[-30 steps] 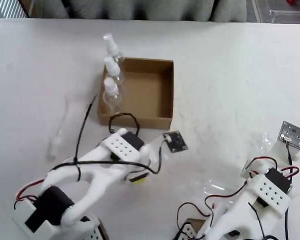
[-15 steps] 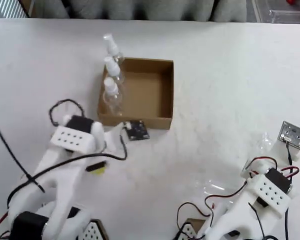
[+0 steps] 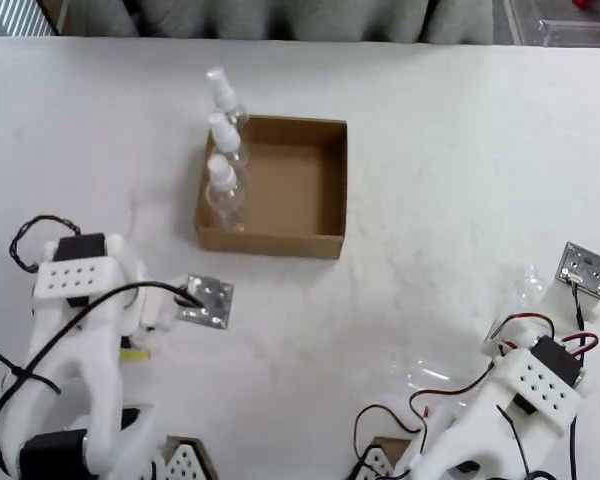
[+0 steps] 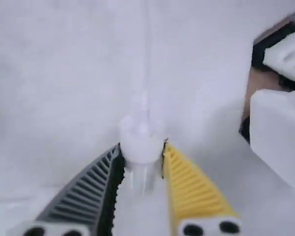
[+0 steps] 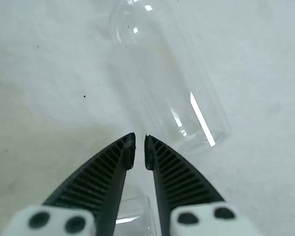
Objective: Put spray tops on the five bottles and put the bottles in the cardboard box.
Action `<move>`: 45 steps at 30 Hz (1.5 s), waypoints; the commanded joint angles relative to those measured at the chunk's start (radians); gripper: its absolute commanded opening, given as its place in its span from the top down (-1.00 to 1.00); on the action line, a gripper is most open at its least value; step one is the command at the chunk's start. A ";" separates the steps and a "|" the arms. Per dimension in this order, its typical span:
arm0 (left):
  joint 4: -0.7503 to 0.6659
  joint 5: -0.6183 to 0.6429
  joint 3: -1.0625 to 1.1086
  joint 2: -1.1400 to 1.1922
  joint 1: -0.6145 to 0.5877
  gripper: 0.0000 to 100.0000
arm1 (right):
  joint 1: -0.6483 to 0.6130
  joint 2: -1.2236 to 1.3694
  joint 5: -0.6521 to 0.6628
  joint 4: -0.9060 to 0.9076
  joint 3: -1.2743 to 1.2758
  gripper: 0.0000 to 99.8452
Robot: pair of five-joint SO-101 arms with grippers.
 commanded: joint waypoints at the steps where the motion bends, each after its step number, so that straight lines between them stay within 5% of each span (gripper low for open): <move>1: -0.063 -0.006 -0.054 -0.030 -0.019 0.68 | 0.012 -0.022 0.011 0.004 -0.009 0.95; 5: -0.184 0.181 -0.058 -0.036 -0.019 0.44 | 0.012 -0.022 0.011 0.004 -0.009 0.95; 9: -0.224 0.282 -0.092 -0.036 -0.019 0.48 | 0.012 -0.022 0.011 0.004 -0.009 0.95; 16: -0.051 0.512 -0.184 -0.038 -0.015 0.59 | 0.012 -0.022 0.011 0.004 -0.009 0.95; 23: 0.066 0.964 -0.226 -0.038 -0.056 0.87 | 0.007 -0.022 0.011 0.004 -0.009 0.95; 28: 0.094 1.056 -0.180 -0.093 -0.096 0.87 | 0.002 -0.022 0.011 0.004 -0.009 0.95; 36: 0.041 1.077 0.060 -0.503 -0.096 0.87 | 0.008 -0.022 0.011 0.004 -0.009 0.95; 45: -0.080 1.392 0.207 -0.610 -0.096 0.87 | 0.008 -0.022 0.011 0.004 -0.009 0.95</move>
